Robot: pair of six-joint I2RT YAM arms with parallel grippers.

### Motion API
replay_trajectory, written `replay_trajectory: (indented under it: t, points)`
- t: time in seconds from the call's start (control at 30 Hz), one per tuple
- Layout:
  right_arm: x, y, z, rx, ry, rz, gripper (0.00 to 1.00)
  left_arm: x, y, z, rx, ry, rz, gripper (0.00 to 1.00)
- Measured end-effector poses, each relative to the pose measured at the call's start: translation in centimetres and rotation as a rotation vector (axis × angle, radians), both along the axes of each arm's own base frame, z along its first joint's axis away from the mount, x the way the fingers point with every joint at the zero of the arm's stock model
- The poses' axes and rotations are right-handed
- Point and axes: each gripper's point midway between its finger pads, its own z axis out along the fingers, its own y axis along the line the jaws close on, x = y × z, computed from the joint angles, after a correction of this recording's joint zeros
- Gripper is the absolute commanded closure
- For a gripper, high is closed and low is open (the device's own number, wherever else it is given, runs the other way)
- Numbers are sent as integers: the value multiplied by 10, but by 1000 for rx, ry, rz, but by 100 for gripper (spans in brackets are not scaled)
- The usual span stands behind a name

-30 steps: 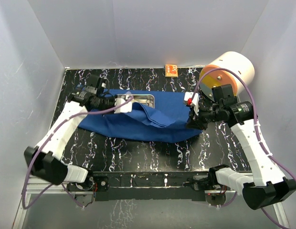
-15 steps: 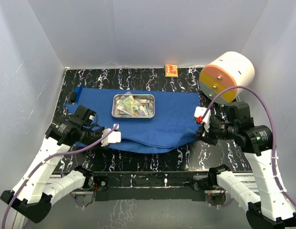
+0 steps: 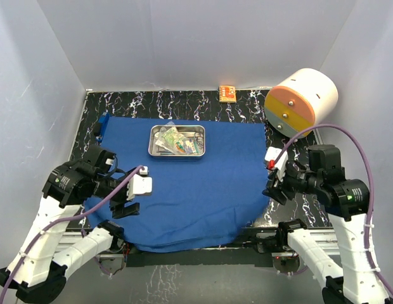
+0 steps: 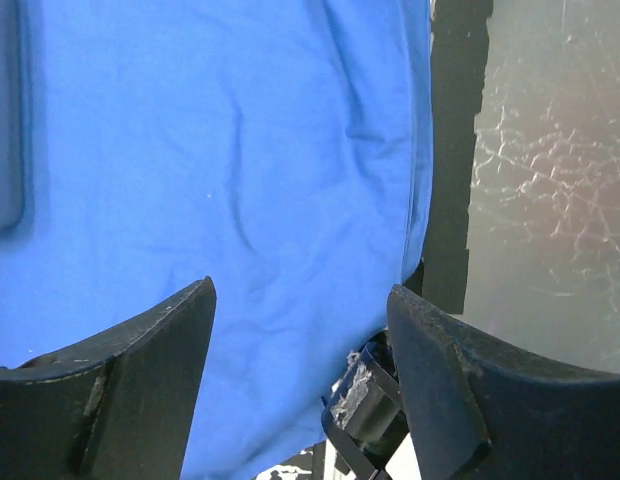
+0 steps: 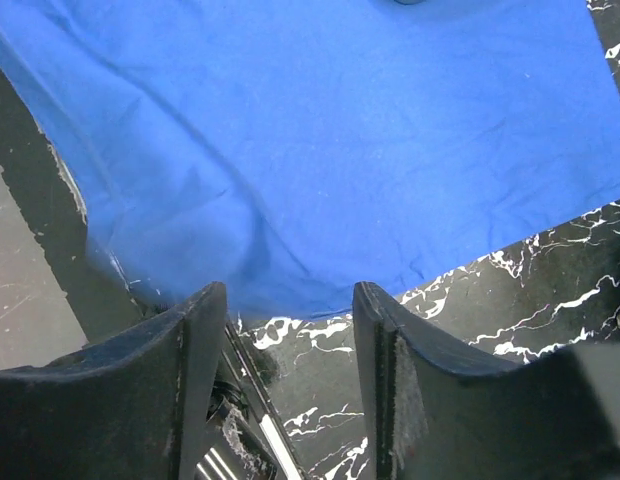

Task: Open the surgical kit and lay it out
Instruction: Open the surgical kit at the center of the board, then smooth out the surgical kit at the center of the board.

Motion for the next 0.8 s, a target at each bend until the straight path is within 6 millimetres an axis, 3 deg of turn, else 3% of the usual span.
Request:
replay_trajectory:
  t: [0.07,0.2,0.3,0.4,0.53,0.6,0.67,0.8]
  points:
    - [-1,-1,1,7,-4,-12,37,2,-5,11,-28,-11,-3,27]
    - [2,0,1,20,11,-17,33,14,-14,31,-75,-46,30,24]
    - [15,1,-2,24,50,-51,33,43,-17,41,-79,-102,146,23]
    - [50,0,-15,18,120,-130,26,86,-16,38,-41,-165,297,21]
    - [113,-2,-52,-16,252,-265,20,145,-8,12,28,-186,501,20]
    - [148,-6,-79,-50,295,-340,20,177,7,-4,45,-146,621,20]
    - [174,-11,-101,-90,308,-400,20,217,36,-19,41,-107,773,21]
    - [216,-10,-126,-147,250,-455,21,277,93,-56,47,-19,988,21]
